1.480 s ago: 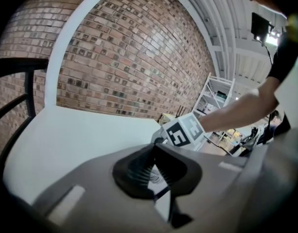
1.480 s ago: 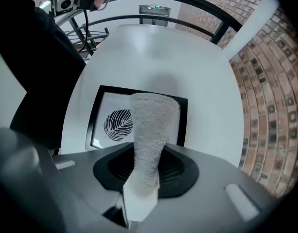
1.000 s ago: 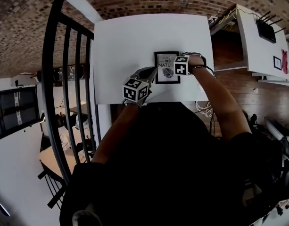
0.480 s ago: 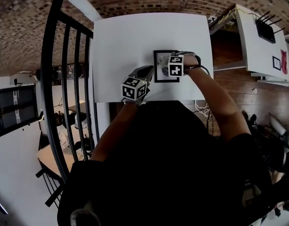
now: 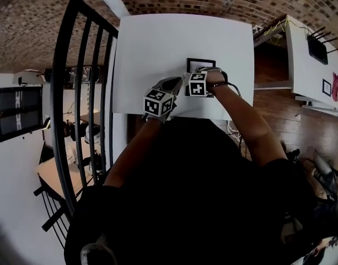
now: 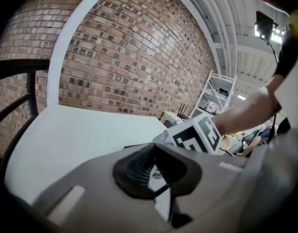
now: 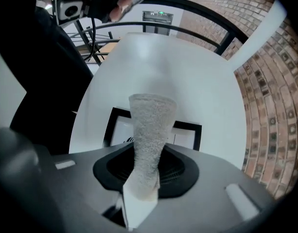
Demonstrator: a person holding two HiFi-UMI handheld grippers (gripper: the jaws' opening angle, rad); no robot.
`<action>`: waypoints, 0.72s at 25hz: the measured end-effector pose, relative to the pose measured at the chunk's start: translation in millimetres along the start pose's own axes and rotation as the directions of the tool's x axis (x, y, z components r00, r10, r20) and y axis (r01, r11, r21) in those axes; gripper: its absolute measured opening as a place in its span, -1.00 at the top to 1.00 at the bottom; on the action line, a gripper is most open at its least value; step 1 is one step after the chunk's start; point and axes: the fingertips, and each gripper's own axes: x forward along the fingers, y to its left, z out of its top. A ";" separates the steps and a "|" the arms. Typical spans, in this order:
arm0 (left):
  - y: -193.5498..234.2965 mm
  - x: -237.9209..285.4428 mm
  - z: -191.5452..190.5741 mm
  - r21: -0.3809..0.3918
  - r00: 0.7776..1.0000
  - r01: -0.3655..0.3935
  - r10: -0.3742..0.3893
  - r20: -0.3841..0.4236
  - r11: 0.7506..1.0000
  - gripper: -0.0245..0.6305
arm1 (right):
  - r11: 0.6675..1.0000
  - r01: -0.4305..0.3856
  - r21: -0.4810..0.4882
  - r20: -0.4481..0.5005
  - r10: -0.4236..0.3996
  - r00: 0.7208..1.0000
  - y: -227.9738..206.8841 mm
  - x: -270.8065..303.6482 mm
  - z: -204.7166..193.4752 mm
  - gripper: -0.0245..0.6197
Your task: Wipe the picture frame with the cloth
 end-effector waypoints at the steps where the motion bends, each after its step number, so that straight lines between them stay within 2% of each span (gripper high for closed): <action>1: -0.3 -0.7 -0.6 -0.001 1.000 0.000 0.000 0.000 1.000 0.93 | 1.000 -0.005 0.001 -0.017 0.005 1.000 1.9 3.7 -4.5 0.56; 18: -3.3 13.1 1.9 0.003 0.999 0.037 -0.037 -0.008 0.999 0.93 | 0.994 -0.026 0.103 -0.114 0.037 0.993 23.7 -1.3 -93.0 0.56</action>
